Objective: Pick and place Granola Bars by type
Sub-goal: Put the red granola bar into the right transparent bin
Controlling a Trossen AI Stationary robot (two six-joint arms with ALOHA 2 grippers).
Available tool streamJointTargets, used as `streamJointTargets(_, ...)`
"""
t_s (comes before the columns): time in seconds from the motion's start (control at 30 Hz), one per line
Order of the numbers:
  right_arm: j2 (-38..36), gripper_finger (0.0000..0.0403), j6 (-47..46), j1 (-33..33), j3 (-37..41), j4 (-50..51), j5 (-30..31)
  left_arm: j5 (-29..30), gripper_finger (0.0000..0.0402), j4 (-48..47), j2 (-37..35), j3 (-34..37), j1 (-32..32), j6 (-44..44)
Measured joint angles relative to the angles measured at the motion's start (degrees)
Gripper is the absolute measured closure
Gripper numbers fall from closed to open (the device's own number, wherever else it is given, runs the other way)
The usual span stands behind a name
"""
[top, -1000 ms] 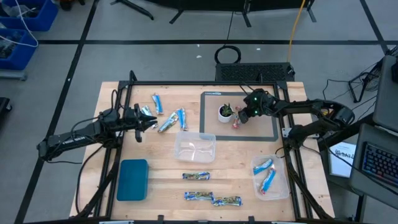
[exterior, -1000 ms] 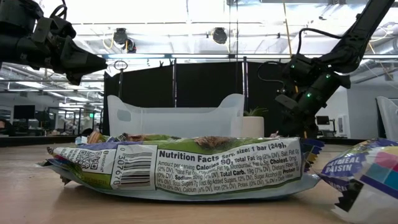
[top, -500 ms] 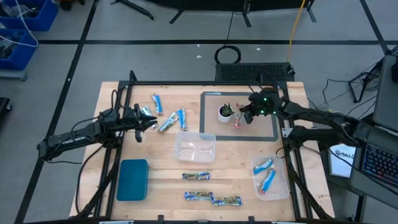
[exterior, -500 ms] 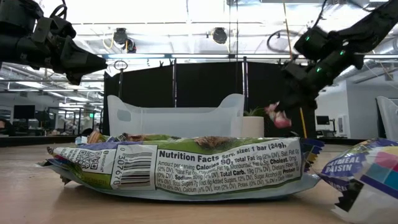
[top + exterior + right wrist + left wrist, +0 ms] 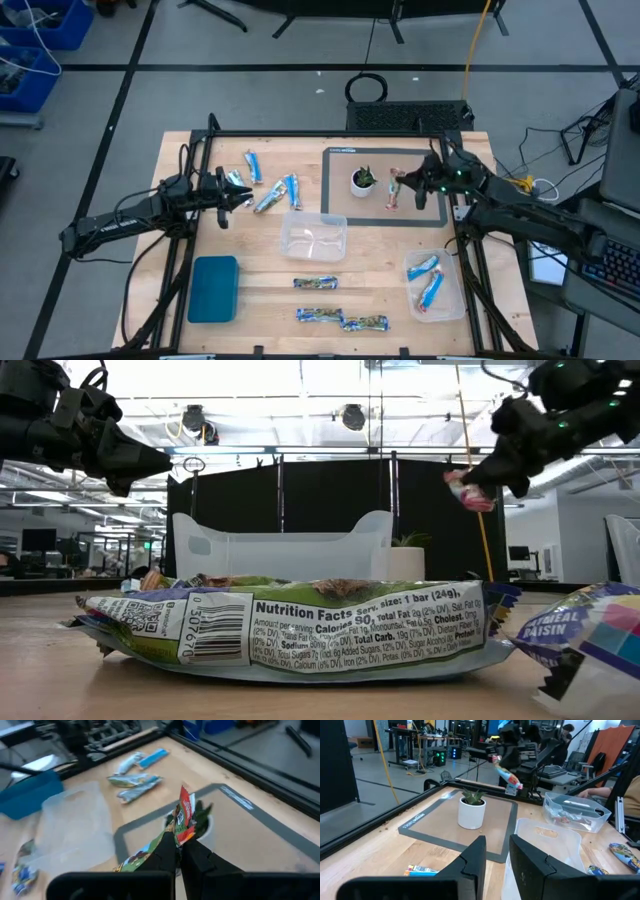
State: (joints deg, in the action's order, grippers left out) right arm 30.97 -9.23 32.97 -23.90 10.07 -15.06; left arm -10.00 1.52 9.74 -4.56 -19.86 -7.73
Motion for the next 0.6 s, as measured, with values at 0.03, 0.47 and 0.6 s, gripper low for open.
streamJointTargets(0.03, -1.3, 0.0402, 0.1, -1.0, 0.8, -0.4, 0.0, 0.0, 0.0309, 0.0, 0.0, 0.0, 0.0, 0.0)
streamJointTargets(0.47, -7.3, 0.0403, -4.6, -19.4, 11.7, -21.2, 9.4, 0.0, 0.0309, 0.0, 0.0, 0.0, 0.0, 0.0)
streamJointTargets(0.6, -6.4, 0.0403, -4.3, -25.5, 11.7, -23.0, 12.3, 0.0, 0.0309, 0.0, 0.0, 0.0, 0.0, 0.0)
